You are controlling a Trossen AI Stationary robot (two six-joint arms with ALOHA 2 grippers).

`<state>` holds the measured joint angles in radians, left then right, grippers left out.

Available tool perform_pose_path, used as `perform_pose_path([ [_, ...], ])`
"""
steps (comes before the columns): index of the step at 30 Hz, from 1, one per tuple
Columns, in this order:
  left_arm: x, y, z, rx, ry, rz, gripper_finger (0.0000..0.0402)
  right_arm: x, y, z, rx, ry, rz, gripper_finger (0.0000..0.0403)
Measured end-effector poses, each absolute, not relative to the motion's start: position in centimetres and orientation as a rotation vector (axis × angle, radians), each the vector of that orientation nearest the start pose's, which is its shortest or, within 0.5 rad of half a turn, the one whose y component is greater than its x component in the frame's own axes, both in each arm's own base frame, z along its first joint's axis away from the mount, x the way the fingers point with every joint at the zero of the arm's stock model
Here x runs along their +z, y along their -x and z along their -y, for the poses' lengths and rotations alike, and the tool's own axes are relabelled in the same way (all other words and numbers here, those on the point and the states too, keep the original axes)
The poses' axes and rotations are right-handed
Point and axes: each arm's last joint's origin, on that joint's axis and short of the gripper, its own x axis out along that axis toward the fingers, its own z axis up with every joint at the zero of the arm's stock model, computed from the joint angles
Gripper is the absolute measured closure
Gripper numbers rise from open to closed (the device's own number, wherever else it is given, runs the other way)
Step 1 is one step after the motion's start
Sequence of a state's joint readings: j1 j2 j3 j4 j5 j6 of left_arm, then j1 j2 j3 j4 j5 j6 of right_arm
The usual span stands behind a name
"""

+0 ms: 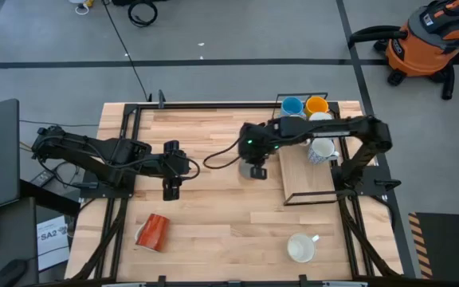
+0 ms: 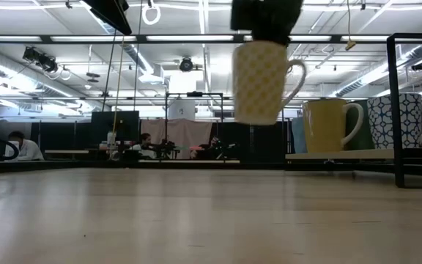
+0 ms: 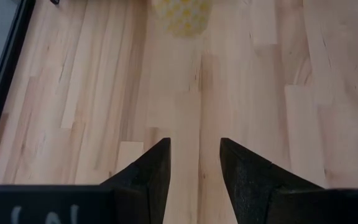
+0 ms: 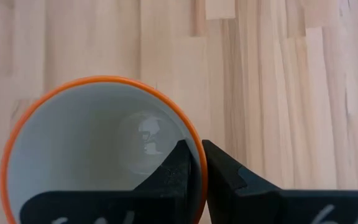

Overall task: Place coffee mugs
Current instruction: Put the yellow patterned mug on the shelf

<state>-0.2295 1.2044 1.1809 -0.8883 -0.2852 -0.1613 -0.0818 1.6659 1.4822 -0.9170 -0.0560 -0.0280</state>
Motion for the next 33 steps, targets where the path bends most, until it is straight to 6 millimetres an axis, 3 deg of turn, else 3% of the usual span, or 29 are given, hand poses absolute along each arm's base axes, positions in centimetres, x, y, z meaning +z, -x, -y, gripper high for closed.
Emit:
perform_pose_path([
  [9,32.9,-22.6,4.4,0.128,-0.07,-0.872,0.0257,33.7,-28.9,2.4,0.02,-0.01,-1.097,0.0369],
  [17,32.9,-22.6,4.4,0.128,-0.07,-0.872,0.0257,35.1,-25.6,3.5,-0.036,-0.002,-1.173,0.0368],
  [20,32.9,-22.6,4.4,0.128,-0.07,-0.871,0.0257,34.6,-24.7,4.0,-0.079,-0.004,-1.2,0.0368],
  [33,32.9,-22.6,4.4,0.128,-0.07,-0.871,0.0257,29.4,-21.9,6.9,-0.154,-0.058,-1.32,0.0364],
])
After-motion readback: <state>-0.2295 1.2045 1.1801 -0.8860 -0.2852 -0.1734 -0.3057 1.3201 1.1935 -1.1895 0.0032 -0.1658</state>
